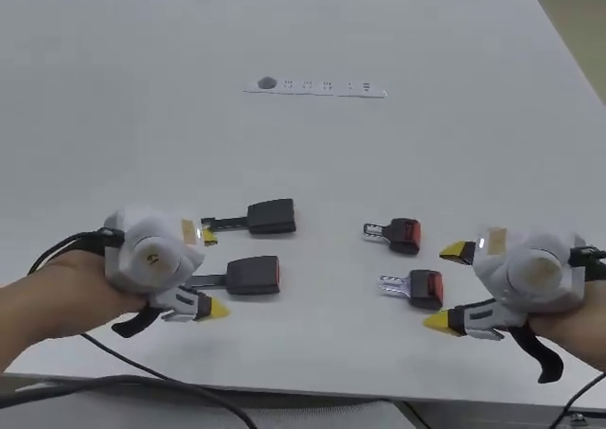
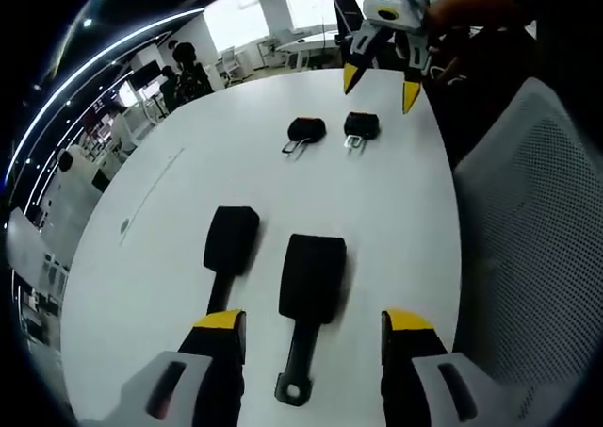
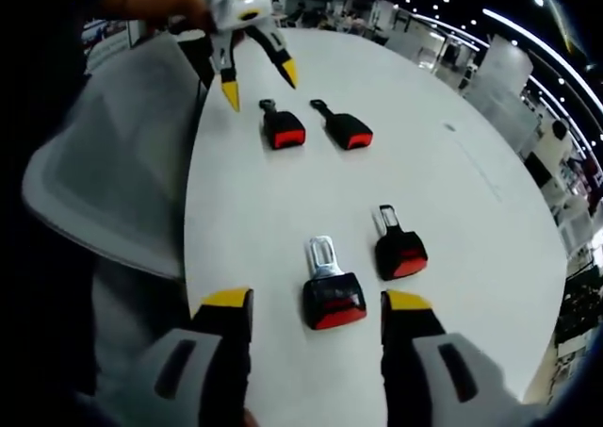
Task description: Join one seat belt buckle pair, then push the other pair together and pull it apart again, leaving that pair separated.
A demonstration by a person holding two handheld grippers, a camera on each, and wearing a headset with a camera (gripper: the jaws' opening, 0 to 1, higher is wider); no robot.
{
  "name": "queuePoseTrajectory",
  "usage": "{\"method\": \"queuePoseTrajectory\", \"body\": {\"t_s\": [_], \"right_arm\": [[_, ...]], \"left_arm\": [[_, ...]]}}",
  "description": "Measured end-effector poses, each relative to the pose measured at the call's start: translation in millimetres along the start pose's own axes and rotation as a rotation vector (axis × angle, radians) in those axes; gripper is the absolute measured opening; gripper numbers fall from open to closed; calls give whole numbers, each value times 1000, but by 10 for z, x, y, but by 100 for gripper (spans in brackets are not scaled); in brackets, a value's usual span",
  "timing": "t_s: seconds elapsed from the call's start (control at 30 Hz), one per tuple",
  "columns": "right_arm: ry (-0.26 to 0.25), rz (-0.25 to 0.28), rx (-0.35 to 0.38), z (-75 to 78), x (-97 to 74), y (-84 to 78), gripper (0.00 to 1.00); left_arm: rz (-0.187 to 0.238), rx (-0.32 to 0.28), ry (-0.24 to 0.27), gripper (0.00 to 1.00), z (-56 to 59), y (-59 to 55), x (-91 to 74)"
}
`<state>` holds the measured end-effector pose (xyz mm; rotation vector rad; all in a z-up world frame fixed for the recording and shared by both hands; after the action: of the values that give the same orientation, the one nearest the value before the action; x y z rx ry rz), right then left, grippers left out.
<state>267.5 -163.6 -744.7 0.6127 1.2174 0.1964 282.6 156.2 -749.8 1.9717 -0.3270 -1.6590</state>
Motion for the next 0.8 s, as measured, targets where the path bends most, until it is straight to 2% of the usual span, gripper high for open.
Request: {"method": "queuePoseTrajectory", "body": {"t_s": [0.23,0.3,0.43,0.57,0.67,0.8], "right_arm": [[57,-15,-4,41,128,-31,47],[65,-23,-6,62,166,-46,47],[83,-37,-18,109,231,-72,46],[120,-35,10,153,299,-99,45],[129,-43,4,183,326,-112,45],[152,-60,-22,194,353,-127,44]], "left_arm": [[-38,19,-49,57,-47,23,117],[-47,19,-44,53,-88,26,145],[-55,-3,-61,49,-141,21,200],[-61,-5,-98,49,-129,23,258],[-65,11,-122,48,-97,40,281],[-82,18,-134,48,-109,28,318]]}}
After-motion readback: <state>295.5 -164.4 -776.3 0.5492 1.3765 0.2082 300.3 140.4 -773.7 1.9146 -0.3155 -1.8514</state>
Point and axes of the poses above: the centre of the closed fingertips' face, and the gripper's own axes: x roughly forward along the fingers, z roughly to its right, y roughly out of its top, the point moved 7 cm from there along -x, roughly backward along the fingers, and after that the axes turned 5 degrees about -y, right-handed, at the moved point
